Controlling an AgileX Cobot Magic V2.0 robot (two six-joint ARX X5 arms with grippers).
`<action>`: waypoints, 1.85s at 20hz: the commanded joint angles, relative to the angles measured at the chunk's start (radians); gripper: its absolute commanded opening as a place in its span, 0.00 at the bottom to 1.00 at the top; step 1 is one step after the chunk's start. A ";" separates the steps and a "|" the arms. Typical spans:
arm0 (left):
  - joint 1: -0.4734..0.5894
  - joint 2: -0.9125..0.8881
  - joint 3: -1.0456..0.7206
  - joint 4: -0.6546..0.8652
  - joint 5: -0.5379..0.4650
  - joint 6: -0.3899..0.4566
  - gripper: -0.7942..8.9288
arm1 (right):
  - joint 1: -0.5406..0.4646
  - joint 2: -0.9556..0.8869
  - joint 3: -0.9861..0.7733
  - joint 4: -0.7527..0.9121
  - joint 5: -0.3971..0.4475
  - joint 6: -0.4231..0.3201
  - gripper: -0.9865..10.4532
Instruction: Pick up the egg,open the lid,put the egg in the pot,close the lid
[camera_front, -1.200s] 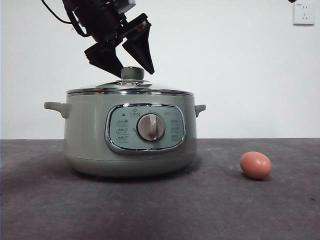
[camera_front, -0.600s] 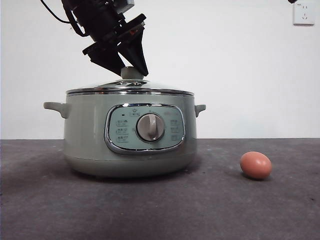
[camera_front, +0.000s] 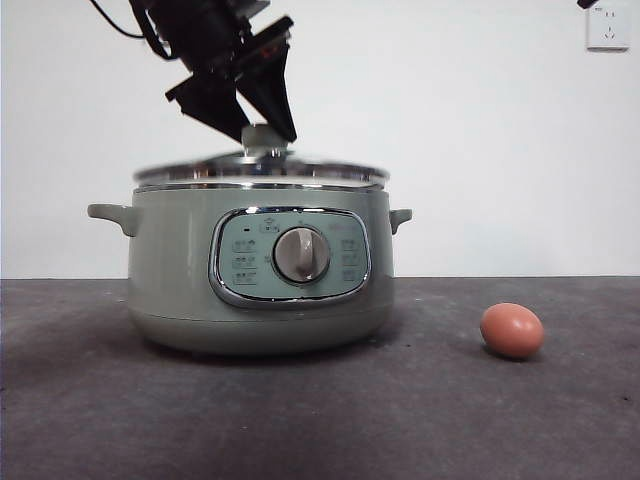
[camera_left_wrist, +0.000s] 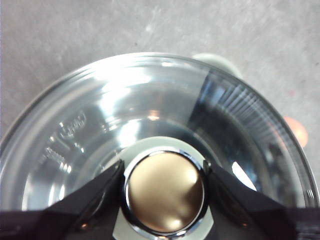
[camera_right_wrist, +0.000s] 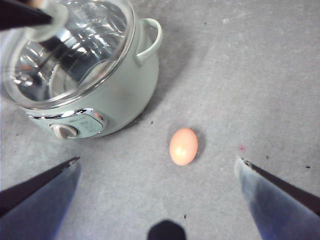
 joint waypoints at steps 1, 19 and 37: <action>-0.002 -0.010 0.070 0.015 0.016 -0.011 0.07 | 0.001 0.004 0.005 0.013 0.001 0.004 0.58; 0.238 -0.518 0.180 -0.252 0.013 0.000 0.07 | 0.178 0.467 0.005 0.193 0.225 0.029 0.58; 0.262 -0.739 0.180 -0.509 -0.035 0.018 0.07 | 0.302 0.751 0.005 0.293 0.367 0.109 0.19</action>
